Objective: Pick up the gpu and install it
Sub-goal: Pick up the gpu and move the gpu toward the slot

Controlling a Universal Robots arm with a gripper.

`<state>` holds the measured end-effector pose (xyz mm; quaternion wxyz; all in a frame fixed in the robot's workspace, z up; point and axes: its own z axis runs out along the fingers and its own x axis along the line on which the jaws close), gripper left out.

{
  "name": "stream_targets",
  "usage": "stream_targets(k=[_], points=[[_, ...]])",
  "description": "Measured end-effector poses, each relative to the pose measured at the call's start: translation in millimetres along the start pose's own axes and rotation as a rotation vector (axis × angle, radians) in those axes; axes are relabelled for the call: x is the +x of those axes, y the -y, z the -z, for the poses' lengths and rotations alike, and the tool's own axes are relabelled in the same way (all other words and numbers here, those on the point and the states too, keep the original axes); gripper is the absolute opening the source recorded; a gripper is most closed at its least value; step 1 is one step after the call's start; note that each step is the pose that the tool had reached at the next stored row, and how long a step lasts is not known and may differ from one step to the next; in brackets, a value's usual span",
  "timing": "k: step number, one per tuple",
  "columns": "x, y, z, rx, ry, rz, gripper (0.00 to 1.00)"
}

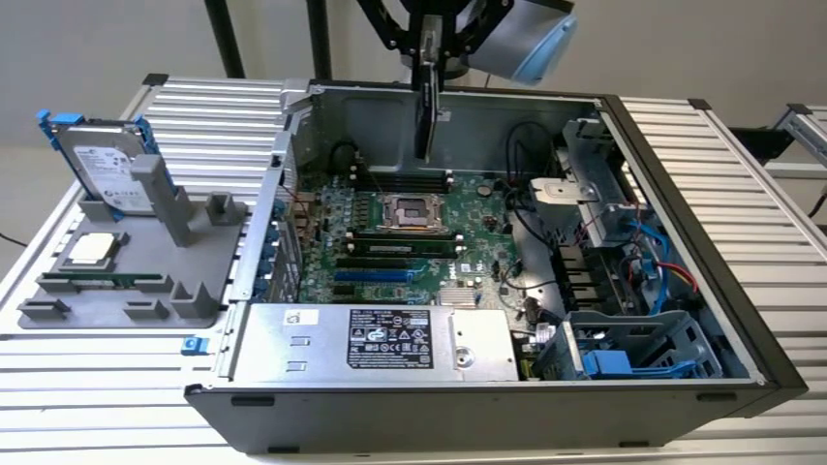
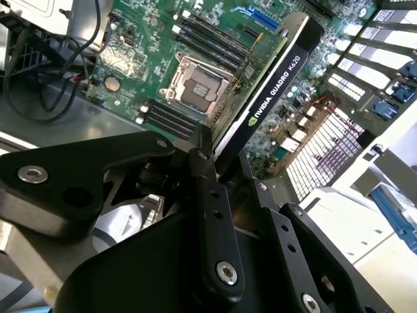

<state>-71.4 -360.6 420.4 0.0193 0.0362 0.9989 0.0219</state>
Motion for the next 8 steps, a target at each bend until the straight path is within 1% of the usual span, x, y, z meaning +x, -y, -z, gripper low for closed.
stream_targets(k=[4,8], points=[[-0.2,0.4,-0.1,-0.0002,0.0001,0.0,0.0],[-0.6,2.3,0.0,0.0,0.0,0.0,0.0]])
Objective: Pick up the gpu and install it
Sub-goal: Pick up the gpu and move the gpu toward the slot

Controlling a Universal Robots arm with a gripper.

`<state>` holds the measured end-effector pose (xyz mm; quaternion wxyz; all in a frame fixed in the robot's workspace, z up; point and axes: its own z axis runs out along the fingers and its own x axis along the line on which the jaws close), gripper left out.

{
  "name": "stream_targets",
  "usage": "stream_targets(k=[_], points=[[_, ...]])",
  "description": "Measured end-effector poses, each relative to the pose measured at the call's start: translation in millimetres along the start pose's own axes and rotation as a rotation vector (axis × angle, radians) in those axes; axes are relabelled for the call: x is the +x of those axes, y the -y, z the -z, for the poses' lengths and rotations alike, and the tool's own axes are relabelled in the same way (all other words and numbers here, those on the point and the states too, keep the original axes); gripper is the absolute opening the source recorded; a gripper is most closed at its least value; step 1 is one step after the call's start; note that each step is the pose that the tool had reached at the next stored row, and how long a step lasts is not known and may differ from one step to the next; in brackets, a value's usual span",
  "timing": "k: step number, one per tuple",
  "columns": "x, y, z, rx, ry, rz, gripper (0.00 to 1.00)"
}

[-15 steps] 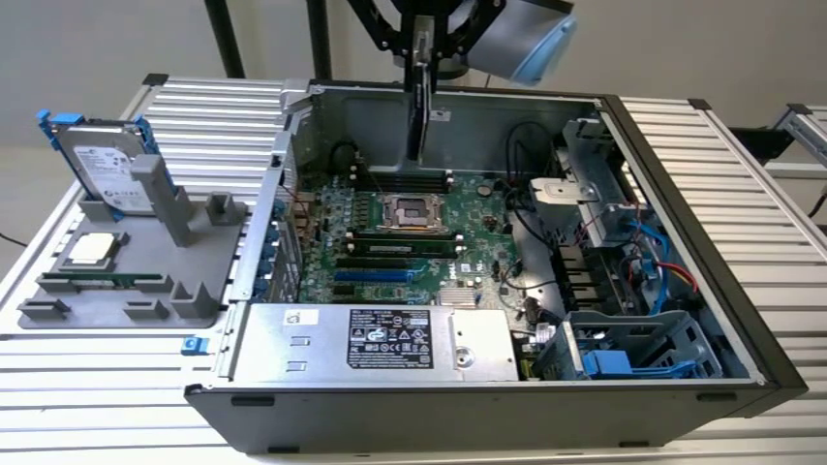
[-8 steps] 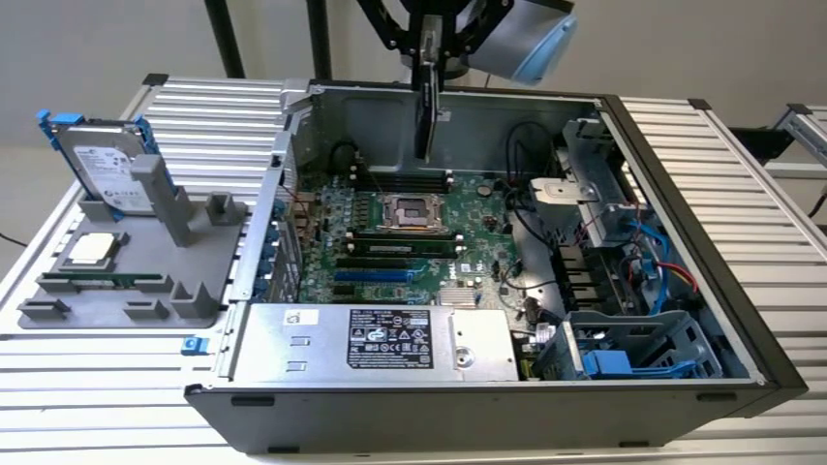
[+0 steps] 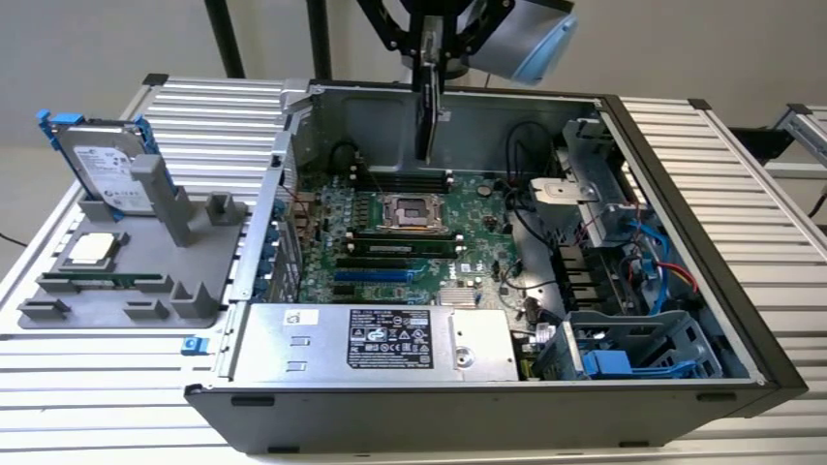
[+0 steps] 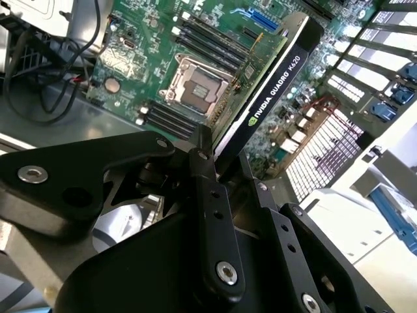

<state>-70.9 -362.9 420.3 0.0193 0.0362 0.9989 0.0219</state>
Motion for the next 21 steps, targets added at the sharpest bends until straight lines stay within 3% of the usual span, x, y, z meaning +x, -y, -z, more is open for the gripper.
stream_targets(k=[21], points=[[0.0,0.1,0.0,0.0,0.0001,0.001,0.0]])
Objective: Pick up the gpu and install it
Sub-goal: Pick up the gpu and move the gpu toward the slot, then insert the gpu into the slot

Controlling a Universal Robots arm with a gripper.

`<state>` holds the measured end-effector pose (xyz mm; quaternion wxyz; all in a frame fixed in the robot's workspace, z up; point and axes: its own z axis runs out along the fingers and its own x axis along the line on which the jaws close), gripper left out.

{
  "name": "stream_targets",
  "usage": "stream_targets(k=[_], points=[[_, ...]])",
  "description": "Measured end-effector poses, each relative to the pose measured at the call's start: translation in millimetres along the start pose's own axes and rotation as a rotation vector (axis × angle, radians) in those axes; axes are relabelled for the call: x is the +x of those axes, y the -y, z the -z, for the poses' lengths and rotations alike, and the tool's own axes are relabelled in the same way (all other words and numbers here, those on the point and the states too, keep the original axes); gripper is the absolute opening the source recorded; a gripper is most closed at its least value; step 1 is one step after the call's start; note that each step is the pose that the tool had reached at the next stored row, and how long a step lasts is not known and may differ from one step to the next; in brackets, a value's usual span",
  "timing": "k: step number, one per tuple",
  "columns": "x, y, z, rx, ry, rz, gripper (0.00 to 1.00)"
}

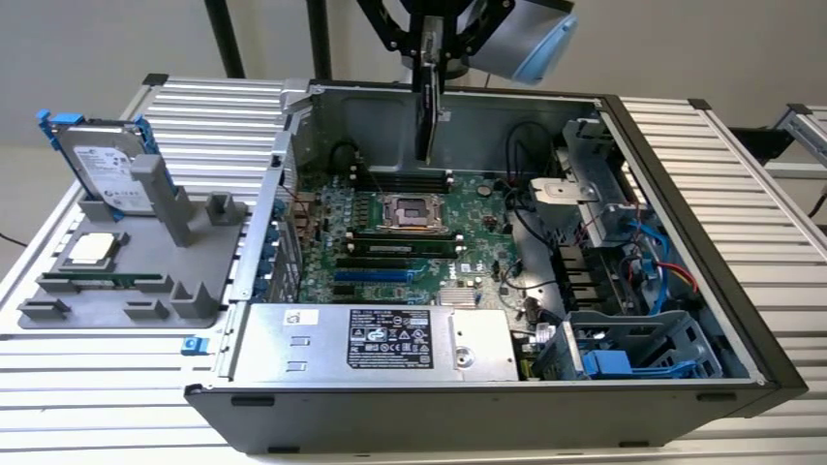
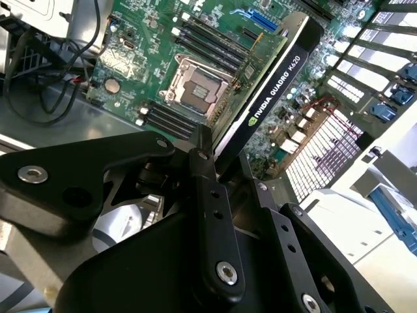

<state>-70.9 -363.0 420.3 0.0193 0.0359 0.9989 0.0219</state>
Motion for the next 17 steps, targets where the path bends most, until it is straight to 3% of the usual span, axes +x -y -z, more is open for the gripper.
stream_targets(k=[17], points=[[-0.7,0.9,0.1,-0.003,-0.0039,0.083,0.0]])
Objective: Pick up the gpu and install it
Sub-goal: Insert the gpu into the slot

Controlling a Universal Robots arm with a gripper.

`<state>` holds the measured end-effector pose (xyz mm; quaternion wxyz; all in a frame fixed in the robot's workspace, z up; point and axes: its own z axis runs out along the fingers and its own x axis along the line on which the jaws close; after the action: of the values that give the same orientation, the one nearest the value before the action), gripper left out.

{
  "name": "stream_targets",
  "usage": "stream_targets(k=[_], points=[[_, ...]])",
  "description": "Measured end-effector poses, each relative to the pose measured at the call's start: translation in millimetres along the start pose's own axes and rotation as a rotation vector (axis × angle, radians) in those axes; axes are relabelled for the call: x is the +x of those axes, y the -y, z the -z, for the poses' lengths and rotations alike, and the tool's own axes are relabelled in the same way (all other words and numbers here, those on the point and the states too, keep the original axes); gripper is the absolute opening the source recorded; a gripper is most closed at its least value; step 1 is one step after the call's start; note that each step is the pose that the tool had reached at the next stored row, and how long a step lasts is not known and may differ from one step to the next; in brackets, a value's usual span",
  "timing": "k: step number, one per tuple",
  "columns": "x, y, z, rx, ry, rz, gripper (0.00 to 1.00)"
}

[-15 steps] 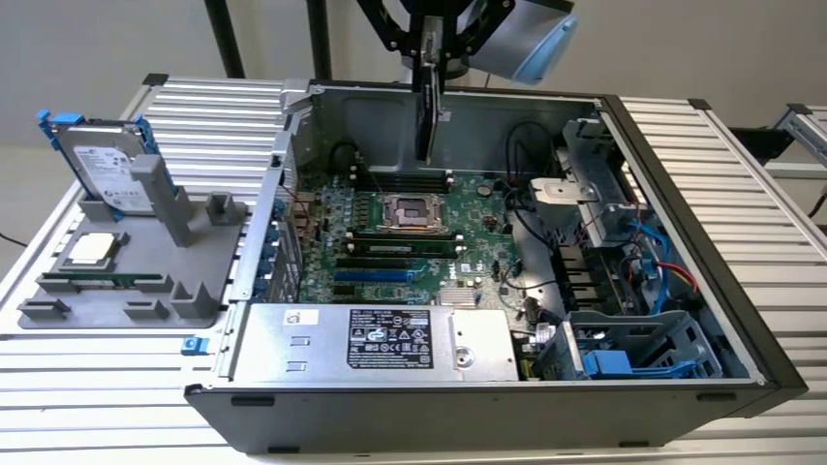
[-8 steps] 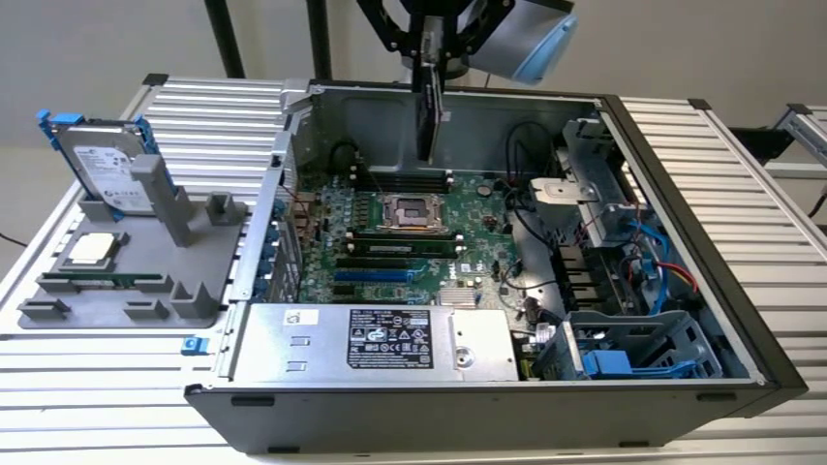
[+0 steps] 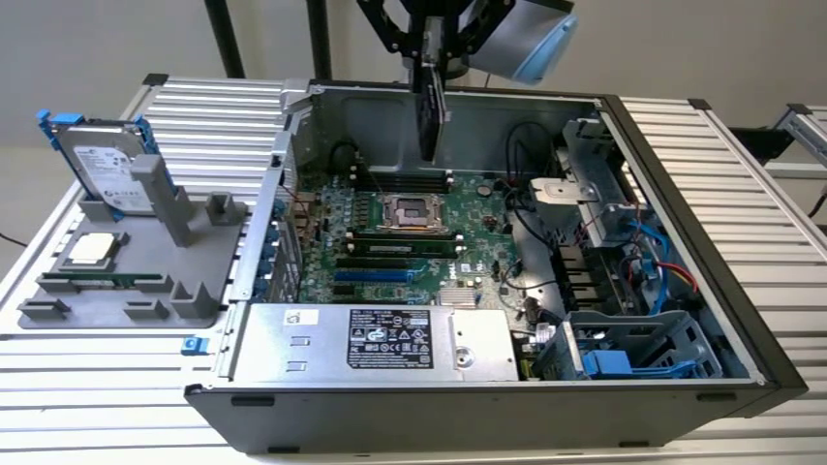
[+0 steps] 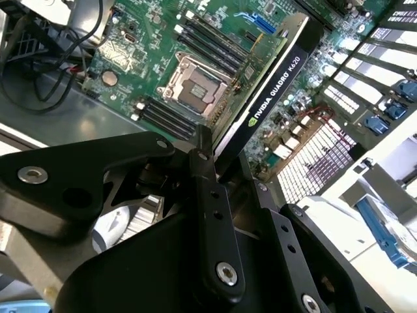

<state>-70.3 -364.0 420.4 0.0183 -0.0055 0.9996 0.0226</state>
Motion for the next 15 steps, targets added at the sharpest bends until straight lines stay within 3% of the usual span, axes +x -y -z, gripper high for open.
stream_targets(k=[15], points=[[-2.2,3.9,0.1,-0.0022,-0.0025,0.058,0.0]])
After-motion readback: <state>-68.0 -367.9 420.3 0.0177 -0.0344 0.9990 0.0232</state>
